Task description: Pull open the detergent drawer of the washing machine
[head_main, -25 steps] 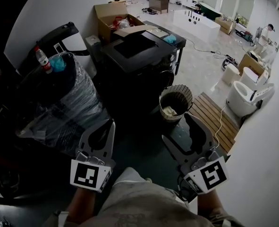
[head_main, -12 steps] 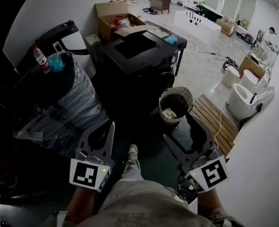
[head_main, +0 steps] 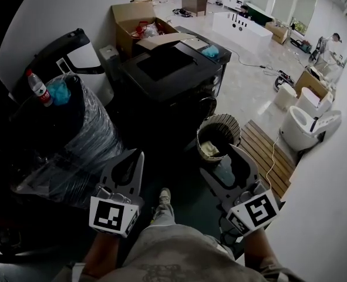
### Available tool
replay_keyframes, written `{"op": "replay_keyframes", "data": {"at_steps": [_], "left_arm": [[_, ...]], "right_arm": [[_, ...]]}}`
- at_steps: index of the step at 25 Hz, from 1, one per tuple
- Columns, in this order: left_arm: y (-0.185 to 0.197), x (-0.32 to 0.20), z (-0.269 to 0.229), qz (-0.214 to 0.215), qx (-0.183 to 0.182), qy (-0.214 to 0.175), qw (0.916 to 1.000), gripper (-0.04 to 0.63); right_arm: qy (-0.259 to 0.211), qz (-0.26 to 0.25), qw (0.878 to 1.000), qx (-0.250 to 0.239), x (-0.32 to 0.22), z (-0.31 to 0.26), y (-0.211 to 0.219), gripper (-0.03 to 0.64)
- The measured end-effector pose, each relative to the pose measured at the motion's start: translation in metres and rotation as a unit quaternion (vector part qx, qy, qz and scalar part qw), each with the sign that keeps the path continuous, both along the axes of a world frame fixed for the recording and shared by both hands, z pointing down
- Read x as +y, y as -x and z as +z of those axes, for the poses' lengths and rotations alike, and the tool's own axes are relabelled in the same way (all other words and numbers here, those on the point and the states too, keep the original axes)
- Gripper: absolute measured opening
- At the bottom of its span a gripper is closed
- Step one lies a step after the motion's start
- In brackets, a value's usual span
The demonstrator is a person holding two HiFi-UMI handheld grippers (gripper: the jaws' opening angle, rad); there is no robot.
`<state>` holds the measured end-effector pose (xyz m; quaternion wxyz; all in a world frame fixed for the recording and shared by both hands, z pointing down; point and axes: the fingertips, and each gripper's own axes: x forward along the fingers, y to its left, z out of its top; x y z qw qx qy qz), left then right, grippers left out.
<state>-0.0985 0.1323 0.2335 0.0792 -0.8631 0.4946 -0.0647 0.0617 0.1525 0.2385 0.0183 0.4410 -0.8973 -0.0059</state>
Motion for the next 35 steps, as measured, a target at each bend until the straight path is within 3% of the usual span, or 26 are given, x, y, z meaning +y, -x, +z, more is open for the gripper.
{"op": "replay_keyframes", "data": {"at_steps": [6,11,17,21,26,32,35], "left_arm": [[0.007,-0.078,0.028,0.004,-0.006,0.041,0.9991,0.017],[0.019,-0.144,0.056,0.018,-0.032,0.054,0.9979,0.017],[0.035,-0.212,0.087,0.022,-0.038,0.077,0.9961,0.017],[0.037,-0.250,0.100,0.033,-0.006,0.083,0.9960,0.017],[0.038,-0.289,0.124,0.049,-0.019,0.094,0.9942,0.017],[0.043,-0.324,0.158,0.044,-0.019,0.109,0.9928,0.017],[0.046,-0.336,0.177,0.031,-0.012,0.122,0.9920,0.017]], "right_arm": [[0.061,0.009,0.997,-0.050,-0.077,0.032,0.010,0.328],[0.107,0.025,0.993,-0.045,-0.140,0.068,0.025,0.335],[0.176,0.039,0.979,-0.095,-0.211,0.114,0.038,0.341],[0.241,0.041,0.954,-0.171,-0.254,0.156,0.045,0.344],[0.297,0.059,0.916,-0.262,-0.298,0.209,0.047,0.370],[0.331,0.078,0.877,-0.340,-0.339,0.258,0.049,0.390],[0.326,0.074,0.856,-0.394,-0.358,0.268,0.050,0.393]]}}
